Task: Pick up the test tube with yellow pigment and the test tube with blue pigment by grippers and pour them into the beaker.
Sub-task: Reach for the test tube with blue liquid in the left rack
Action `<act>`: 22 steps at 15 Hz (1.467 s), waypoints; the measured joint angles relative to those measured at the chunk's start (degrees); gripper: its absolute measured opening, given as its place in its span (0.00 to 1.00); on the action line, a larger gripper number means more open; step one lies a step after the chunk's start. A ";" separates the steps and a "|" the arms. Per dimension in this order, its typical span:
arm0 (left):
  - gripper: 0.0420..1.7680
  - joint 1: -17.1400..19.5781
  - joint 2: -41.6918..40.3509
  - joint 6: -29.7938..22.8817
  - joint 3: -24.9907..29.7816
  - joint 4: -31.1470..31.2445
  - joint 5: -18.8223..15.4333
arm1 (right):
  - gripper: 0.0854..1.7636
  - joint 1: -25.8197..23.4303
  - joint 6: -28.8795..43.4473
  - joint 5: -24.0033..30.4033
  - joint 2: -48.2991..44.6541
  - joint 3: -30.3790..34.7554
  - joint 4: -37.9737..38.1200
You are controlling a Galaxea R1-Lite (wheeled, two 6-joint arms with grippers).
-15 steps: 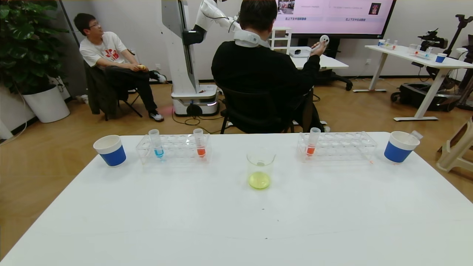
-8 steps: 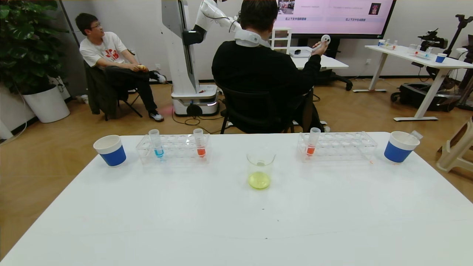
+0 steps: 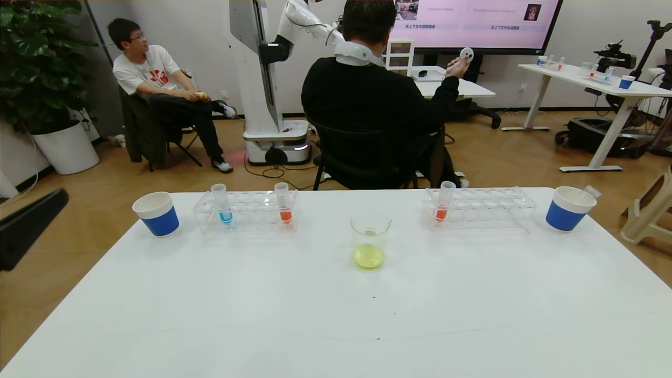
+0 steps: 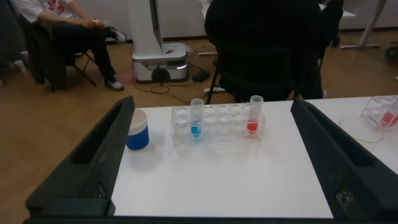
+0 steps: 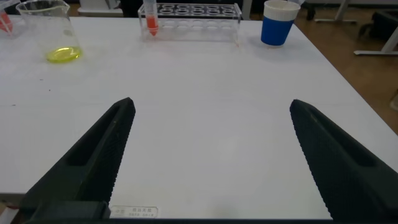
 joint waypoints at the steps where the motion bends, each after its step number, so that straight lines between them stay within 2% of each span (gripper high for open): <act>1: 0.99 0.00 5.50 0.00 -0.48 -4.78 0.00 | 0.98 0.00 0.02 0.01 0.00 0.00 0.00; 7: 0.99 -0.07 34.95 -0.26 -3.80 -29.53 1.12 | 0.98 0.00 0.02 0.00 0.00 0.00 0.00; 12: 0.99 0.09 53.29 -0.41 -4.94 -46.37 2.33 | 0.98 0.00 0.00 0.00 0.00 0.00 0.00; 17: 0.99 -0.11 66.19 -0.50 -6.60 -55.66 2.55 | 0.98 0.00 0.00 0.00 0.00 0.00 0.00; 22: 0.99 -0.20 71.71 -0.63 -8.83 -56.63 2.67 | 0.98 0.00 0.00 0.00 0.00 0.00 0.00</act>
